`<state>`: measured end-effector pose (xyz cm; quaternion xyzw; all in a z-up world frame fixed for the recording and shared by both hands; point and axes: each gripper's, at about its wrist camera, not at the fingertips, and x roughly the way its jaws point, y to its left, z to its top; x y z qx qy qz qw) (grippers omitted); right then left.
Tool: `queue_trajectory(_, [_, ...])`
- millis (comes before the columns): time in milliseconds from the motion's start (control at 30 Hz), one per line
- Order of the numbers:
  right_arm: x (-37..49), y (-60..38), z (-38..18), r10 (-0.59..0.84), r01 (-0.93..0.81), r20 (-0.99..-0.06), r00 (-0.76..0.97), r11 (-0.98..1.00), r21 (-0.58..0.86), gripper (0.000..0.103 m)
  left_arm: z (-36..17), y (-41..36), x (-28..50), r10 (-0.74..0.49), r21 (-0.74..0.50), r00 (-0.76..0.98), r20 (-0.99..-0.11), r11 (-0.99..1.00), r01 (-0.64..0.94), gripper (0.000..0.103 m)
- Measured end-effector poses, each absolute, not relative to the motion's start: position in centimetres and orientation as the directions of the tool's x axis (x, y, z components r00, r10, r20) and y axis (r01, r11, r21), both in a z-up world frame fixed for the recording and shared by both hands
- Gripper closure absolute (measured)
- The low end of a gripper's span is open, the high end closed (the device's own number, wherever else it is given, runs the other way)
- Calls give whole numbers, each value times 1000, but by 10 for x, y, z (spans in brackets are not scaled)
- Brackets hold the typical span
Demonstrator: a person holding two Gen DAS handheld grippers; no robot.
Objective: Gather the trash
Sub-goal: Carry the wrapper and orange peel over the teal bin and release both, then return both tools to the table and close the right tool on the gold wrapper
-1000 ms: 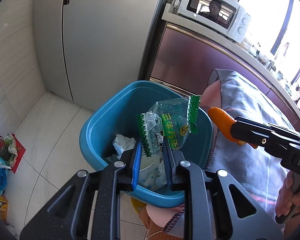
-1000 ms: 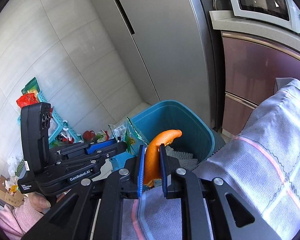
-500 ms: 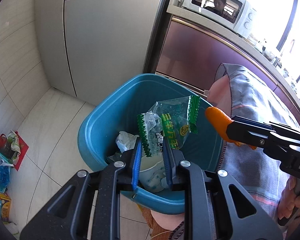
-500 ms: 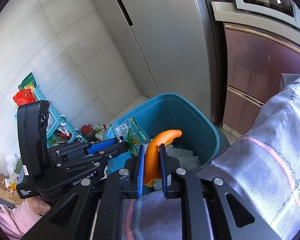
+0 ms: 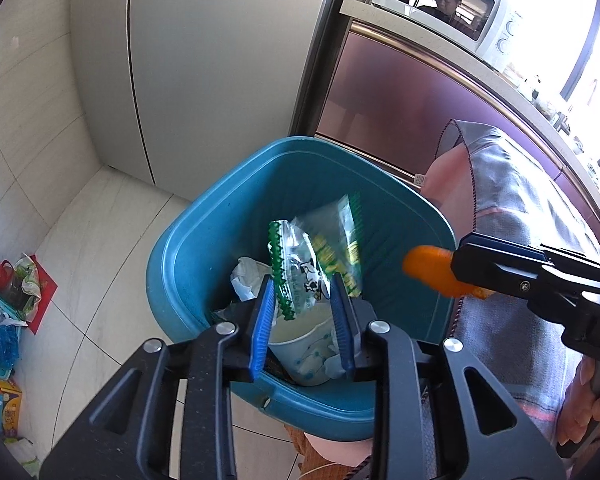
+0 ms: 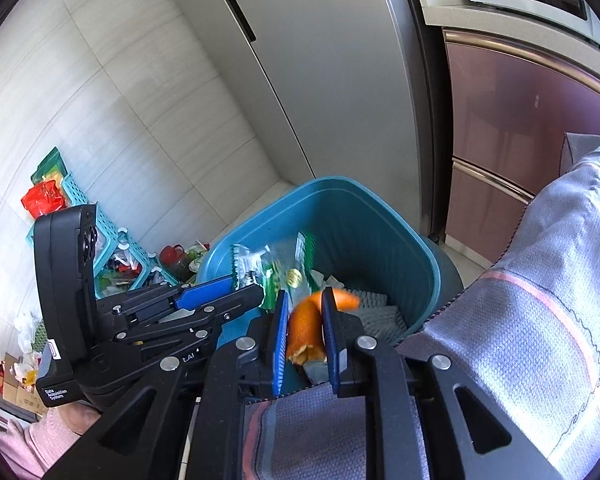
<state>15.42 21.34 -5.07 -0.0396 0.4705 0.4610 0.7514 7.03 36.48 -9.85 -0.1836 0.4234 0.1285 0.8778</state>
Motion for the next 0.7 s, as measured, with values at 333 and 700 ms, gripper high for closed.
queue_trajectory(333, [154,203,-51,673,-721,-728,130,568,396,87,-94,364,67,65,-222,618,-783,899,-376,73])
queue_trajectory(700, [141,158,-30,723,-718,-669,173,558,417,82,-60,330,45,38,-222,693,-720,933,-282,64])
